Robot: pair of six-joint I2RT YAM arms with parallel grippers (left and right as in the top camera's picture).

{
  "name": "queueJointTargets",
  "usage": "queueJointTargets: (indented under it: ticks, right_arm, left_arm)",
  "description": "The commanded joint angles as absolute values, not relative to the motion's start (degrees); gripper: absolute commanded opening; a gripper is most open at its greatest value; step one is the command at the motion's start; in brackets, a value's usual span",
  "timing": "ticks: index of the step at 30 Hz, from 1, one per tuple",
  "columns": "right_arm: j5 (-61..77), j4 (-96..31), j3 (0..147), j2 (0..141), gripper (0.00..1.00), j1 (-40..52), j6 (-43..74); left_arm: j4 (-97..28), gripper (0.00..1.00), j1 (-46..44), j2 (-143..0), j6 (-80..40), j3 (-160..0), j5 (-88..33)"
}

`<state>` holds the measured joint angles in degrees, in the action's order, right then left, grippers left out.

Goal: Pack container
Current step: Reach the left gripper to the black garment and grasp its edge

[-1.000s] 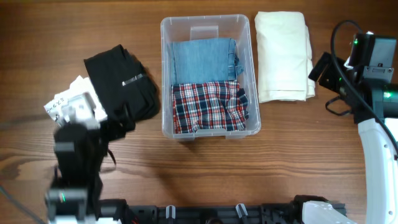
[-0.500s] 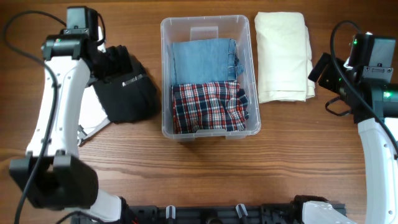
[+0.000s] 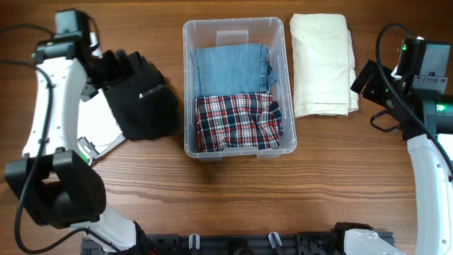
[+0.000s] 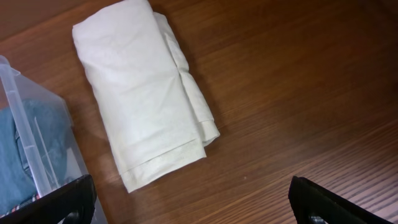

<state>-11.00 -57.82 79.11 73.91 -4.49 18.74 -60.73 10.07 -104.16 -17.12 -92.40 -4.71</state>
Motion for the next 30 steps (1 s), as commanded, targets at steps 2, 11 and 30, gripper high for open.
queueJointTargets:
  ticks: [2,11,30]
  right_arm:
    - [-11.6,-57.7,79.5,73.7,1.00,-4.6,18.0]
    - [-11.6,-57.7,79.5,73.7,1.00,-4.6,18.0]
    - [-11.6,-57.7,79.5,73.7,1.00,-4.6,18.0]
  left_arm:
    - [-57.9,1.00,13.8,-104.9,-20.0,-87.2,-13.3]
    - [-46.1,1.00,14.4,-104.9,-20.0,-74.1,-14.2]
    - [-37.2,1.00,16.0,-105.0,-17.2,-65.8,-10.0]
